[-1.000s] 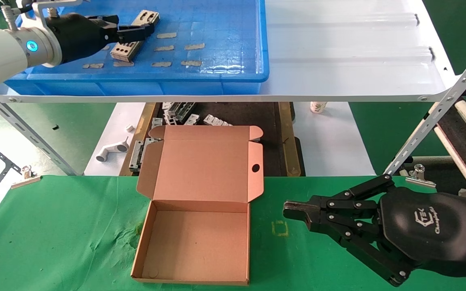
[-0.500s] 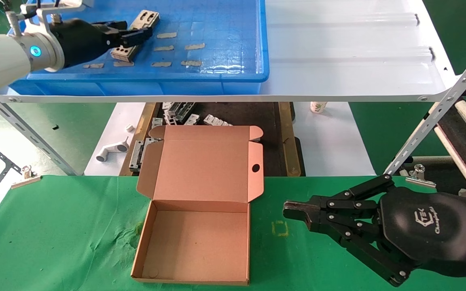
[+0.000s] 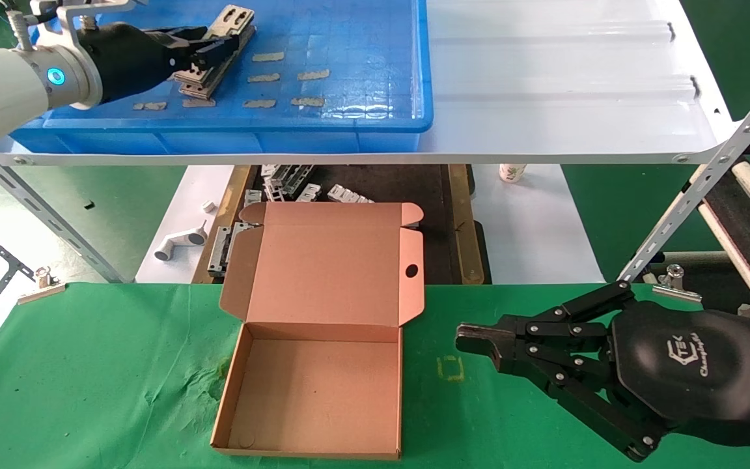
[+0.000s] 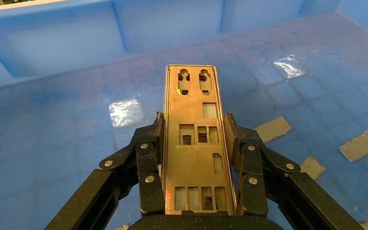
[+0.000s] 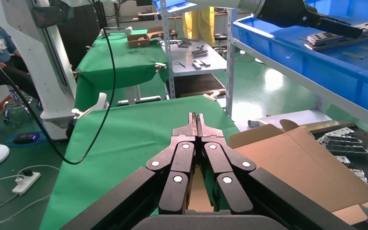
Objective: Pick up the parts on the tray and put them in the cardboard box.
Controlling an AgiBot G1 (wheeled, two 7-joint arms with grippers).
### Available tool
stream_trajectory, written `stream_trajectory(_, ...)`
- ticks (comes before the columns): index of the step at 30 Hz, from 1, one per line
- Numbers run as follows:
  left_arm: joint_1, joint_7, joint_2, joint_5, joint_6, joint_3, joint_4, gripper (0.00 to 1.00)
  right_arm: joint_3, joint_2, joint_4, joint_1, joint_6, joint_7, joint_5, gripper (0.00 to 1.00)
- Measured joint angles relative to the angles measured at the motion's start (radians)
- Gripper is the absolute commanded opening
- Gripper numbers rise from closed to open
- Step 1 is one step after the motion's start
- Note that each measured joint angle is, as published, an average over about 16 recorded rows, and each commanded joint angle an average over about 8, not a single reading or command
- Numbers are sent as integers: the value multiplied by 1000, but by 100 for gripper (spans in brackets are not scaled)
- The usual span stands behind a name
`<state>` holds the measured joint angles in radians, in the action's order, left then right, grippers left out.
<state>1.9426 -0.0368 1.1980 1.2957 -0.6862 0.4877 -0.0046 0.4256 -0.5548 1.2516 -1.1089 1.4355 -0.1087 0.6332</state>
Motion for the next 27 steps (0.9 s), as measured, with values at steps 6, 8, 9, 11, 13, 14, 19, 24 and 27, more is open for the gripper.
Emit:
stream_trajectory(6,0,3,1,-1,1,0,1,0,0,0,0,0,0,0,0,0)
stream_trajectory(8,-1,3,1,-1,1,-1,2,0,0,0,0,0,0,0,0,0)
stream_trajectory(9,0,3,2,-1,1,-1,2,0,0,0,0,0,0,0,0,0)
stream_trajectory(11,0,3,2,-2,1,-2,2,0,0,0,0,0,0,0,0,0)
stream_trajectory(13,2,2,1,-4,1,-3,2,0,0,0,0,0,0,0,0,0)
stream_trajectory(14,3,2,1,-5,1,-3,2,0,0,0,0,0,0,0,0,0)
stream_trajectory(19,10,0,-4,-11,-4,-8,0,0,0,0,0,0,0,0,0,0)
stream_trajectory(24,20,-1,-11,-17,-15,-12,-3,0,0,0,0,0,0,0,0,0)
stream_trajectory(27,25,0,-15,-20,-24,-14,-5,0,0,0,0,0,0,0,0,0)
